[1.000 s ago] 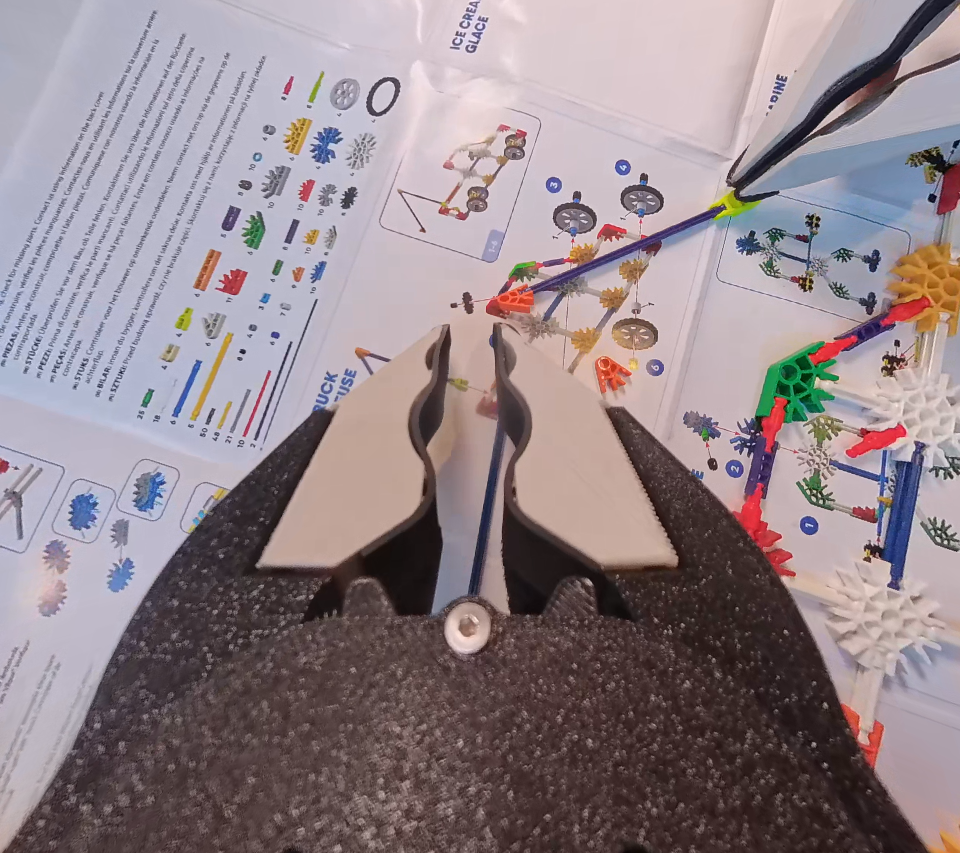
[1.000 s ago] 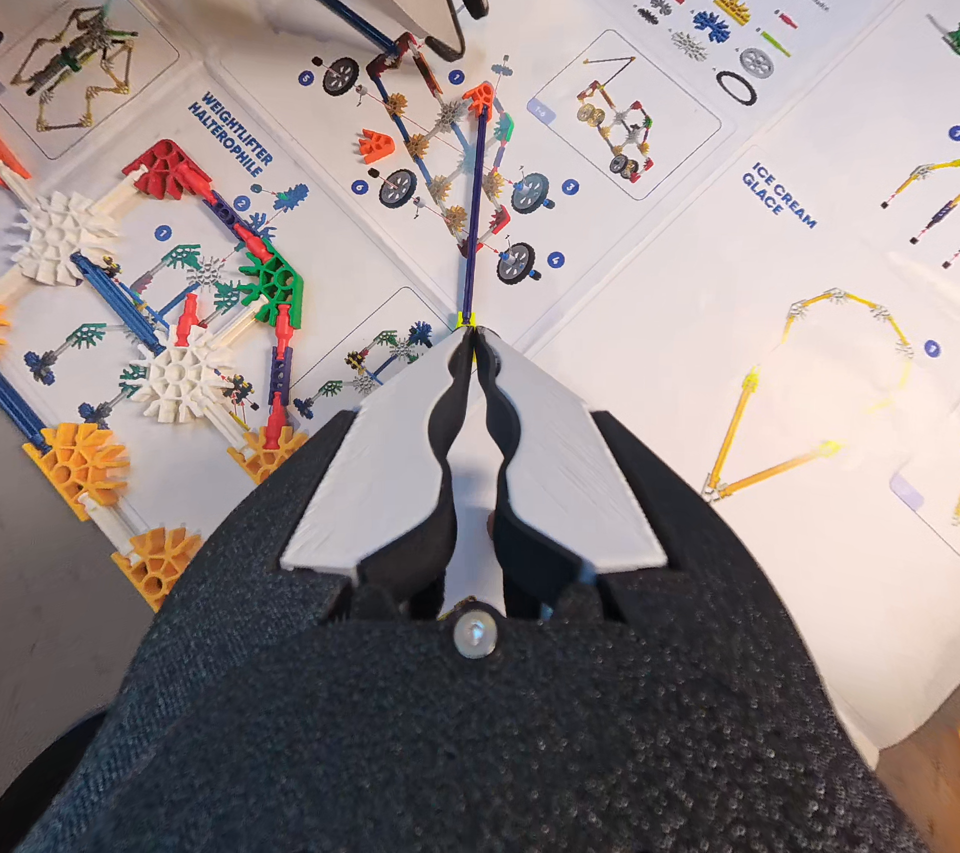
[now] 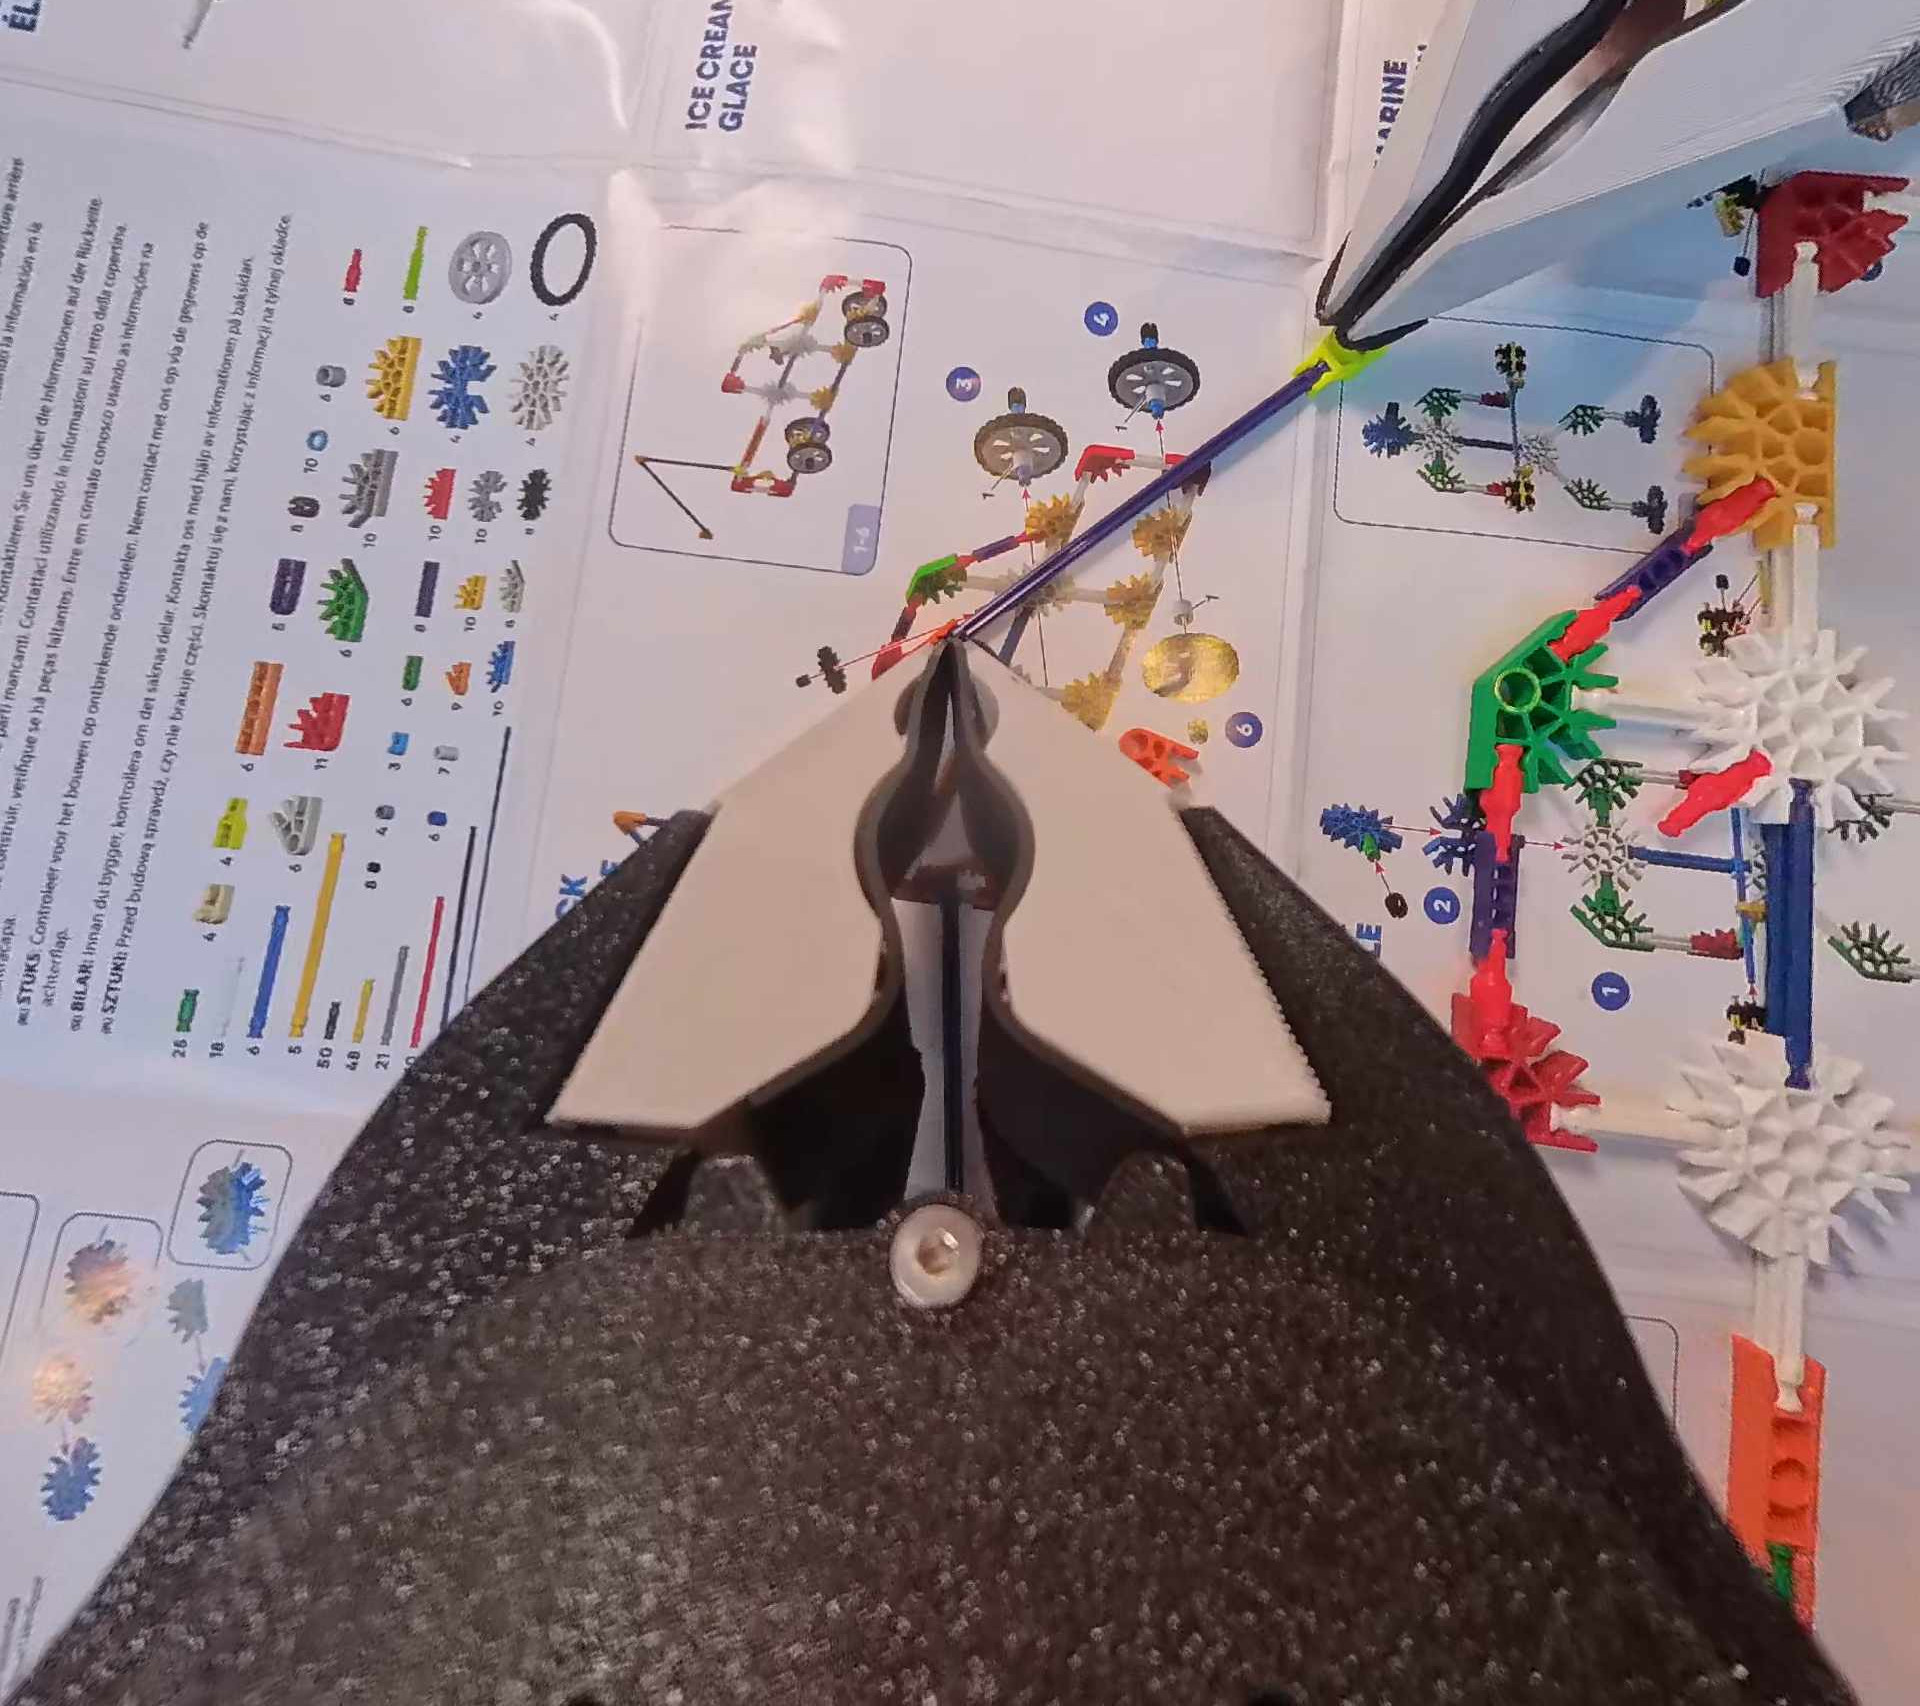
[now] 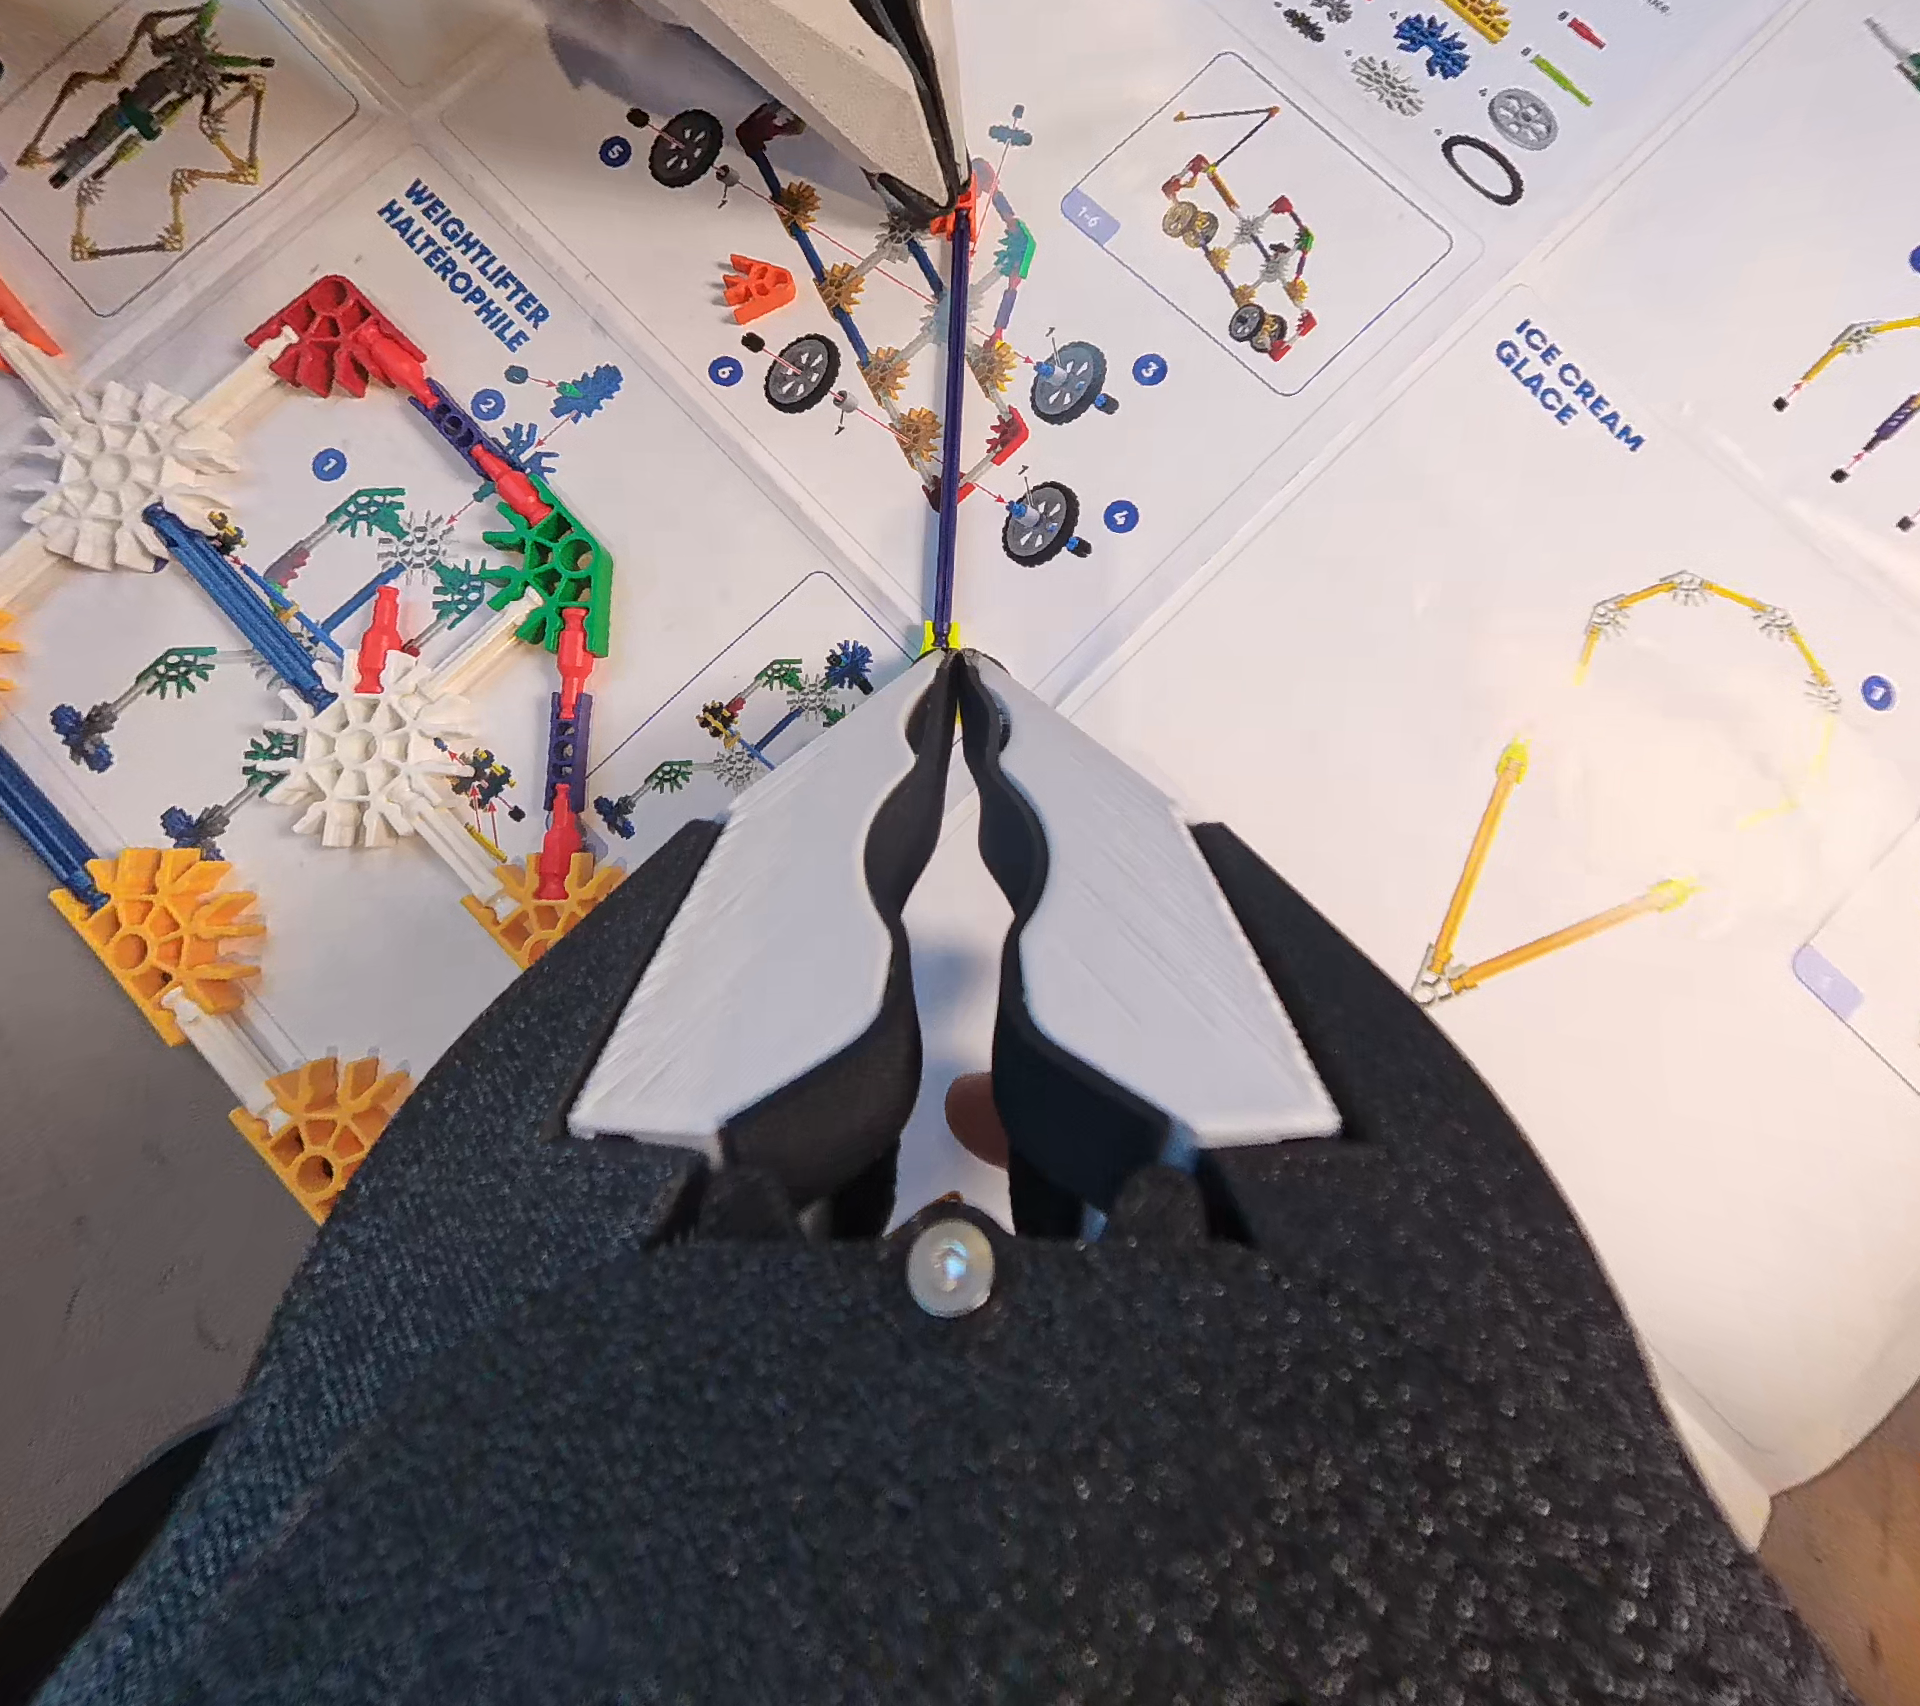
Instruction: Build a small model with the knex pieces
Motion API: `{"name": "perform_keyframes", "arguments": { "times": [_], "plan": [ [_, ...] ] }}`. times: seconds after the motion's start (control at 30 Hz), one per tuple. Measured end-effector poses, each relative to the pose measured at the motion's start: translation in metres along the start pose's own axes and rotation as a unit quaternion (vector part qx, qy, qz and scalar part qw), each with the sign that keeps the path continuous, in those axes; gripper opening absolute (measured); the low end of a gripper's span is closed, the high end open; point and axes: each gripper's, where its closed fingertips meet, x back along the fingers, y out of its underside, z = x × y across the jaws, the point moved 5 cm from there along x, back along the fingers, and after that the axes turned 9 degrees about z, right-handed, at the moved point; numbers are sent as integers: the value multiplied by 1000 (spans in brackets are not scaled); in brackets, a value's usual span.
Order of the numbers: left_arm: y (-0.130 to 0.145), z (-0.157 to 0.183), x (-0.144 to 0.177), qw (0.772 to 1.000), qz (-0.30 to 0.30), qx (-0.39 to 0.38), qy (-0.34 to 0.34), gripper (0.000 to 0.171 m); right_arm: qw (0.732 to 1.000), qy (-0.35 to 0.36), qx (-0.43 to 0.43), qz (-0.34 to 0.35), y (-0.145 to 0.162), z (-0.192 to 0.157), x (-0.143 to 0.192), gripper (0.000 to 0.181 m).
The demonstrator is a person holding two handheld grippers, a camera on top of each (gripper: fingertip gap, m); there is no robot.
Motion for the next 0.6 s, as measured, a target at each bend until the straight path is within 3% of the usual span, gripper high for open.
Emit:
{"name": "perform_keyframes", "arguments": {
  "times": [0.13,0.23,0.3,0.53,0.6],
  "plan": [
    [-2,2,5,1000,3,13,-6,0,1000,1,-2,-2,0,0,0,0],
    [-19,-7,29,991,89,96,-13,2,1000,1,-10,2,0,0,0,0],
    [-20,-12,45,987,109,119,-27,4,1000,2,-9,0,0,0,0,0],
    [18,18,51,993,48,100,-43,12,1000,12,-1,5,-1,1,1,0],
    [26,30,49,994,37,89,-42,14,1000,15,-1,13,-2,2,2,9]
  ]
}}
